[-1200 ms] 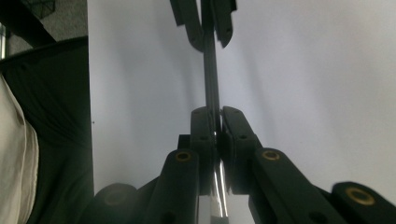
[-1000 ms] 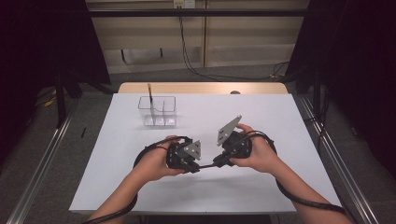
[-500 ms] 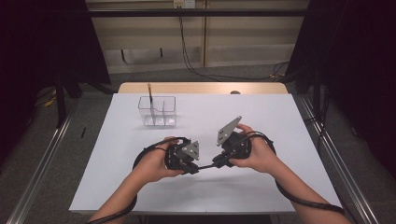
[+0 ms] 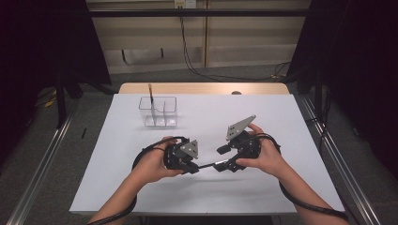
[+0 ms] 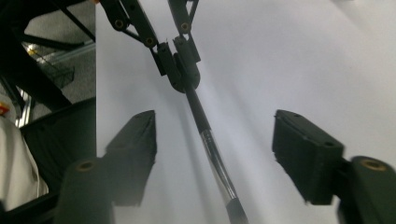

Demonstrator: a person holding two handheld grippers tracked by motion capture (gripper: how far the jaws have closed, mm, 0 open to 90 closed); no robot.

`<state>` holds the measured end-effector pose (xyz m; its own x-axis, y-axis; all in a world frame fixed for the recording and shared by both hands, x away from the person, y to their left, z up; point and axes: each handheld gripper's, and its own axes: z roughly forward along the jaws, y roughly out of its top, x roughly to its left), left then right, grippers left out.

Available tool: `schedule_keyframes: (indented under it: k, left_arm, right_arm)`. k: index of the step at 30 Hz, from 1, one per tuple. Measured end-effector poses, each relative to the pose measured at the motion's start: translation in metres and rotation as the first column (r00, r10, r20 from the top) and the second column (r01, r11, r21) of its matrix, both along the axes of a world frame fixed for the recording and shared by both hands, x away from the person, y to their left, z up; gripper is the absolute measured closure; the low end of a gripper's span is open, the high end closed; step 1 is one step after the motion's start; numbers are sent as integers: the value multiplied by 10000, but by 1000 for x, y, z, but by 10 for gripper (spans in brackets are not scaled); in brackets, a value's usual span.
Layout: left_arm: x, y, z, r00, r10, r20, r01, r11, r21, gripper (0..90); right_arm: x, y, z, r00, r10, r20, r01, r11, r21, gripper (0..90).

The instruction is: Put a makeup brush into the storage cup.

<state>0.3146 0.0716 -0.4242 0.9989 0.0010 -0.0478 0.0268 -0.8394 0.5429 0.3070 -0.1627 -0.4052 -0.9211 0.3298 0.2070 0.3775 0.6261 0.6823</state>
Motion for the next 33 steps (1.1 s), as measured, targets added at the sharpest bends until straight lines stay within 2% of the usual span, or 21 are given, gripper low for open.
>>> schedule_keyframes:
  k: [4, 12, 20, 24, 26, 28, 33]
  left_arm:
    - [0, 0, 0, 10000, 37, 33, -37, 10000, -31, 840]
    - [1, 2, 0, 9999, 110, -11, -110, 9999, -101, 840]
    - [0, 6, -1, 9995, 315, -89, -318, 9990, -303, 840]
    - [0, 9, -1, 9990, 434, -108, -438, 9978, -492, 840]
    - [0, 10, -2, 9984, 547, -133, -556, 9955, -766, 839]
    - [1, 12, -2, 9983, 552, -187, -566, 9950, -823, 840]
    - [2, 15, -4, 9965, 748, -382, -793, 9880, -1329, 839]
  right_arm:
    - [-3, -4, -5, 9995, -199, 249, 190, 9991, 374, 198]
    - [-5, -13, -14, 9963, -739, 428, 683, 9905, 1195, 161]
    - [-6, -23, -19, 9903, -1290, 518, 1161, 9723, 2029, 124]
    - [-7, -25, -23, 9883, -1416, 568, 1264, 9683, 2155, 113]
    - [-8, -27, -24, 9865, -1512, 627, 1337, 9653, 2243, 109]
    - [-8, -29, -24, 9847, -1636, 607, 1448, 9601, 2392, 109]
    - [-9, -31, -26, 9820, -1763, 670, 1536, 9538, 2580, 109]
